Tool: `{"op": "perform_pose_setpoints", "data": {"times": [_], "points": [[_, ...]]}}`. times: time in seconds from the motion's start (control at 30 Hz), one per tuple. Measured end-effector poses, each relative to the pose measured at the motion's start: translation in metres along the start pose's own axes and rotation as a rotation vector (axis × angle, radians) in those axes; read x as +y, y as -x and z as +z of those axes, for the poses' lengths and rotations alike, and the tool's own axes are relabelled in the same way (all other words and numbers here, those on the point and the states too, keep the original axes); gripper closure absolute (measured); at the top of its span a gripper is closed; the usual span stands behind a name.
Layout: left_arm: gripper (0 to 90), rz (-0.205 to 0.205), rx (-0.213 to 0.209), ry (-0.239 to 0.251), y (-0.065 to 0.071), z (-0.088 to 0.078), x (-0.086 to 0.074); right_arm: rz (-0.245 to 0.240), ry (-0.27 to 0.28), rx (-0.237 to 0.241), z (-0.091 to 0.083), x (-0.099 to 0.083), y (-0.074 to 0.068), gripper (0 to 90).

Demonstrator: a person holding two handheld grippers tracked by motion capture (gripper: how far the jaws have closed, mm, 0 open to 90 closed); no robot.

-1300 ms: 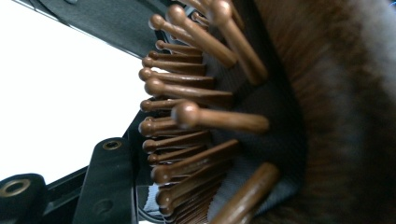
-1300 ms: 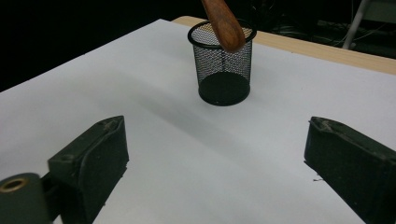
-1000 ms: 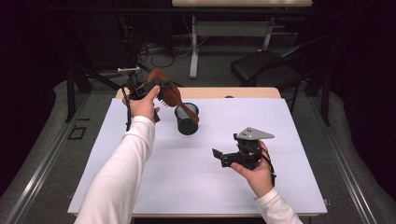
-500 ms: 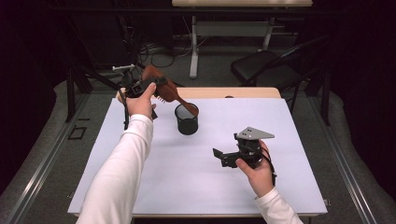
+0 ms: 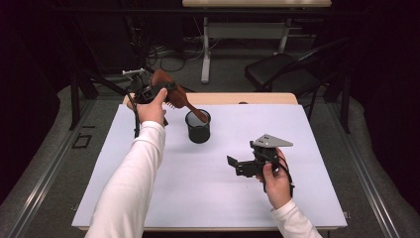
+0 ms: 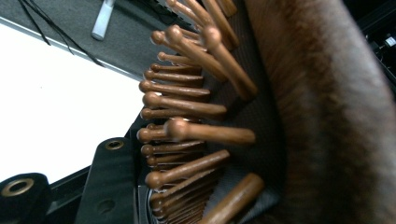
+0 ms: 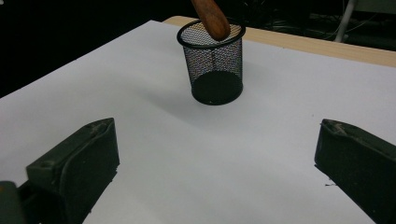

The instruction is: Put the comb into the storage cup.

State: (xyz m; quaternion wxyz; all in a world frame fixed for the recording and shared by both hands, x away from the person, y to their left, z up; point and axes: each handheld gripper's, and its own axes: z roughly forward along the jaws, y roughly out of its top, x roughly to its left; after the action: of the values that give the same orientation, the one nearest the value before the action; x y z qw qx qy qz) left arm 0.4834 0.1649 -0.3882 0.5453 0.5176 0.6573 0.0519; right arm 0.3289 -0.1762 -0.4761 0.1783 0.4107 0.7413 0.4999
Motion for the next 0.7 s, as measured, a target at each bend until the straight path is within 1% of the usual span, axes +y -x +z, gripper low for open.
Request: {"op": "perform_pose_setpoints", "data": {"times": [0.2, 0.33, 0.47, 0.7], "points": [[48.0, 0.011, 0.013, 0.006, 0.000, 0.005, -0.003, 0.001, 0.000, 0.000, 0.000, 0.000, 0.001, 0.0], [48.0, 0.014, 0.020, 0.009, -0.002, 0.008, -0.006, 0.003, -0.007, 0.016, 0.000, 0.000, 0.001, 0.0], [48.0, 0.024, 0.027, 0.007, -0.004, 0.011, -0.008, 0.004, -0.005, 0.018, 0.001, 0.000, 0.000, 0.0], [48.0, 0.029, 0.034, 0.002, -0.006, 0.017, -0.014, 0.005, -0.006, 0.021, 0.001, 0.000, 0.001, 0.0]]}}
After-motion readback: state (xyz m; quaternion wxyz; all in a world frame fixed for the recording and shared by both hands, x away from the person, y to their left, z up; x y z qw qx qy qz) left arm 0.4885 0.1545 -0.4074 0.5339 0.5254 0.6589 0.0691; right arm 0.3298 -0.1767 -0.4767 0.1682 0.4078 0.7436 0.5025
